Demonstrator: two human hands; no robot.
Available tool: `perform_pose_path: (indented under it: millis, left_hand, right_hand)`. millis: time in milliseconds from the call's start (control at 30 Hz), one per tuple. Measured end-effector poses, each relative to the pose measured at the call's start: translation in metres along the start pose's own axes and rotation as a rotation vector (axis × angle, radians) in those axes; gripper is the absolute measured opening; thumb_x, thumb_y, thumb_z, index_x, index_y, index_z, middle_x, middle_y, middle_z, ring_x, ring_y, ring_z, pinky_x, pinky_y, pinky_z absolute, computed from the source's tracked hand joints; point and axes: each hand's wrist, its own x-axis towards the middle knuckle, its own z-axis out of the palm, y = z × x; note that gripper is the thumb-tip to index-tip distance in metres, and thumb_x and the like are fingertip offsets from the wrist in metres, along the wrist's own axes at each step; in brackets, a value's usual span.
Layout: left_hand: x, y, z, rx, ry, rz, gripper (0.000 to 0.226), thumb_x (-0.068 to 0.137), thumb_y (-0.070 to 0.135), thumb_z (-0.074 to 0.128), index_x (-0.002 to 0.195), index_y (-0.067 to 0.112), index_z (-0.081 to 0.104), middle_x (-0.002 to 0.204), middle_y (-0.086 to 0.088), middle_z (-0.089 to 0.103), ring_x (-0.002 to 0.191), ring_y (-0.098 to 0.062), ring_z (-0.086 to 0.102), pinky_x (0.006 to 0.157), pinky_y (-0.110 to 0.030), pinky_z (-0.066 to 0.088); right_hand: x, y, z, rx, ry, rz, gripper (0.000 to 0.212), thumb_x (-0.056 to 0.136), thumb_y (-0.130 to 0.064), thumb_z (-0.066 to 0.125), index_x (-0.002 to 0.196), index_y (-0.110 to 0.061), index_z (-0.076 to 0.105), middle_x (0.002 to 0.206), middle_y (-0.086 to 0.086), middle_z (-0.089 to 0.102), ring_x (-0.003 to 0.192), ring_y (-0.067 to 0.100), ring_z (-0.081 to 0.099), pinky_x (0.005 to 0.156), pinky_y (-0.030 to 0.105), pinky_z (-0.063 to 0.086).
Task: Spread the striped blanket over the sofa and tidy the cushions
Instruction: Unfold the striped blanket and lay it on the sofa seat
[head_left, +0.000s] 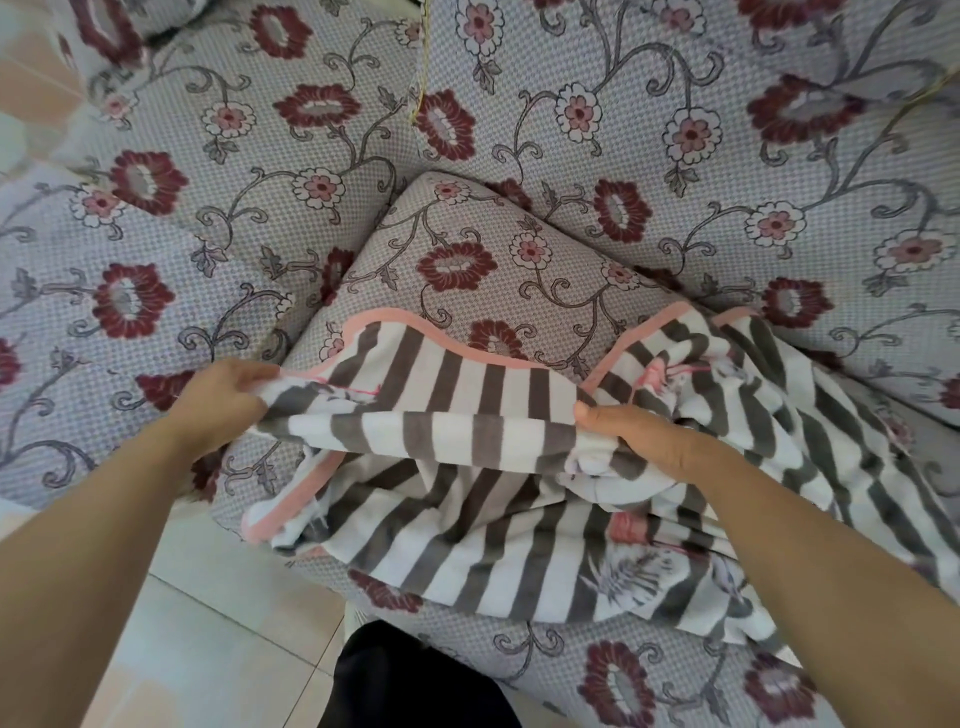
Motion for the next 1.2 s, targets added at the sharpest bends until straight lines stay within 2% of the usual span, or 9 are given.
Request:
perform_pose_path:
  millis: [133,233,400,633,767,867,967,1100,1200]
  left_hand:
    - [0.000,0.008,-0.005,-0.059,0.163,0.065,0.038,0.081,0.011,0.062,0.119,0.013,0.065,0.124,-0.014,0.060,0.107,-0.028,0.054,0.097,-0.039,0.039]
    - [0.005,0.017,-0.007,-0.139,0.256,0.071,0.038,0.080,0.000,0.066,0.115,0.015,0.067,0.121,-0.012,0.060,0.106,-0.026,0.055,0.097,-0.038,0.045]
    - [0.007,0.040,-0.025,-0.221,0.259,0.167,0.035,0.080,-0.002,0.069,0.113,0.010,0.068,0.119,-0.011,0.065,0.107,-0.025,0.058,0.097,-0.032,0.043]
    - [0.005,0.082,-0.083,-0.327,0.262,0.227,0.032,0.079,0.007,0.072,0.110,0.015,0.070,0.105,-0.008,0.066,0.086,-0.018,0.057,0.077,-0.016,0.047]
    - [-0.002,0.110,-0.121,-0.257,0.025,0.272,0.055,0.072,0.000,0.074,0.119,0.026,0.063,0.113,0.004,0.060,0.096,-0.012,0.056,0.101,-0.034,0.036]
    - [-0.001,0.126,-0.141,-0.064,0.039,0.382,0.045,0.076,0.002,0.071,0.109,0.034,0.065,0.096,0.011,0.061,0.084,-0.008,0.054,0.085,-0.027,0.042]
    - [0.013,0.135,-0.152,0.122,0.083,0.492,0.021,0.083,0.007,0.065,0.099,0.018,0.070,0.089,0.002,0.060,0.081,-0.018,0.054,0.065,-0.020,0.041]
    - [0.041,0.139,-0.160,0.155,0.056,0.575,0.019,0.086,0.005,0.061,0.105,0.009,0.062,0.113,-0.002,0.055,0.098,-0.019,0.051,0.084,-0.029,0.043]
    - [0.059,0.137,-0.171,0.119,-0.079,0.568,0.031,0.090,0.002,0.054,0.086,0.030,0.067,0.094,0.008,0.064,0.088,-0.014,0.055,0.084,-0.034,0.041]
  right_hand:
    - [-0.008,-0.006,-0.012,-0.331,0.066,-0.075,0.011,0.082,-0.030,0.072,0.078,-0.020,0.073,0.073,-0.004,0.070,0.055,-0.002,0.058,0.054,0.013,0.044]
    - [-0.010,-0.011,-0.017,-0.504,0.156,-0.168,0.016,0.077,-0.011,0.075,0.068,-0.004,0.063,0.062,-0.004,0.057,0.052,0.001,0.050,0.056,0.021,0.040]
    - [-0.020,-0.039,-0.030,-0.121,0.280,-0.307,0.029,0.072,0.015,0.068,0.059,-0.005,0.051,0.104,0.004,0.071,0.094,0.010,0.066,0.075,0.021,0.049]
    - [-0.052,-0.090,-0.068,-0.070,0.625,-0.495,0.036,0.074,0.017,0.061,0.063,-0.010,0.040,0.067,0.009,0.046,0.067,0.017,0.044,0.062,0.032,0.037]
    - [-0.071,-0.108,-0.089,-0.105,0.479,-0.467,0.029,0.079,0.009,0.066,0.080,-0.018,0.055,0.072,0.001,0.059,0.064,0.014,0.053,0.060,0.025,0.041]
    - [-0.084,-0.119,-0.103,-0.346,0.464,-0.426,0.031,0.077,-0.002,0.073,0.096,-0.025,0.066,0.089,-0.012,0.066,0.081,0.001,0.061,0.070,0.017,0.043]
    - [-0.090,-0.127,-0.109,-0.571,0.429,-0.369,0.012,0.074,-0.009,0.077,0.071,-0.013,0.066,0.070,0.004,0.063,0.069,0.015,0.057,0.064,0.026,0.040]
    - [-0.095,-0.131,-0.105,-0.371,0.219,-0.232,0.037,0.070,0.000,0.076,0.061,-0.013,0.043,0.067,0.012,0.043,0.067,0.020,0.040,0.064,0.033,0.031]
    - [-0.090,-0.131,-0.098,-0.167,-0.115,-0.035,0.034,0.066,0.006,0.074,0.060,-0.016,0.049,0.076,0.012,0.047,0.068,0.022,0.047,0.061,0.035,0.039]
